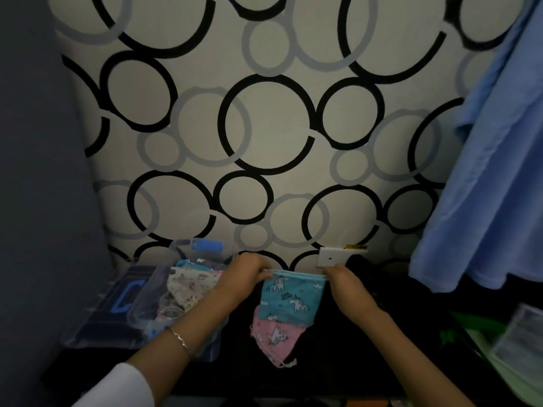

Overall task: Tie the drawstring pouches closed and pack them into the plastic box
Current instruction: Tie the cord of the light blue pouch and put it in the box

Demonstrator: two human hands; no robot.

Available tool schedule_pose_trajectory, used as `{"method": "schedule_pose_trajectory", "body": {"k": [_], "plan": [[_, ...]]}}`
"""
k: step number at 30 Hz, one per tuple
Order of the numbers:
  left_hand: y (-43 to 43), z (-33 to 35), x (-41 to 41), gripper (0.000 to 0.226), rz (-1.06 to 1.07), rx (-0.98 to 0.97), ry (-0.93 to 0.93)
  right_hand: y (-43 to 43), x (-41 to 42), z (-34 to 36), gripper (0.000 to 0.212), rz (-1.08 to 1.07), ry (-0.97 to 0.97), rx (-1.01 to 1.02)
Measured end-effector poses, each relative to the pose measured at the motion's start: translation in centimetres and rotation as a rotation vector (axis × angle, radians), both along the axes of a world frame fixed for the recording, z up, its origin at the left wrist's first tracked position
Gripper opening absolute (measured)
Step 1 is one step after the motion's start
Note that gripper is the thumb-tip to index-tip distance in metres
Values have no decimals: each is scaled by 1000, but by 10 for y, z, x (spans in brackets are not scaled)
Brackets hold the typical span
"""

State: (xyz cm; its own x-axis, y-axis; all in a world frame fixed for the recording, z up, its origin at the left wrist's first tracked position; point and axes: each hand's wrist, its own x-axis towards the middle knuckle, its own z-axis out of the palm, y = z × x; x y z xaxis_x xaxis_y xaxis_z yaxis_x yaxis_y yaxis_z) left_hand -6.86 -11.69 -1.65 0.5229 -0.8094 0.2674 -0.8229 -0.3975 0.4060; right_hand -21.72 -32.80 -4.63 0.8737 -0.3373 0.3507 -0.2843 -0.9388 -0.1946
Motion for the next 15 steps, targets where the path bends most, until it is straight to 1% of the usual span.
{"method": "schedule_pose_trajectory", "body": {"k": [2, 5, 6, 8, 9, 10, 11, 12, 13, 14, 15], "plan": [[6, -2, 0, 25, -34, 26, -38, -9, -9, -5, 27, 37, 105, -58], [19, -9, 3, 25, 10, 38, -111, -26, -29, -12, 20, -38, 296, -98], [26, -12, 6, 25, 33, 37, -134, -32, -36, -15, 20, -79, 330, -52], [37, -18, 9, 24, 66, 34, -160, -41, -48, -20, 18, -149, 332, 151], [41, -20, 9, 23, 76, 38, -172, -42, -52, -21, 20, -168, 299, 308], [43, -23, 7, 22, 81, 41, -185, -39, -54, -22, 27, -174, 242, 509], [43, -25, 4, 20, 85, 38, -190, -34, -54, -21, 33, -171, 149, 763], [42, -27, 2, 18, 91, 21, -167, -27, -53, -21, 35, -160, 16, 1080], [41, -27, -1, 16, 99, -9, -114, -22, -50, -20, 36, -128, -123, 1400], [40, -26, -4, 13, 100, -47, -41, -17, -47, -19, 35, -67, -238, 1673], [37, -26, -6, 11, 89, -89, 50, -13, -43, -17, 35, 4, -319, 1878]]}}
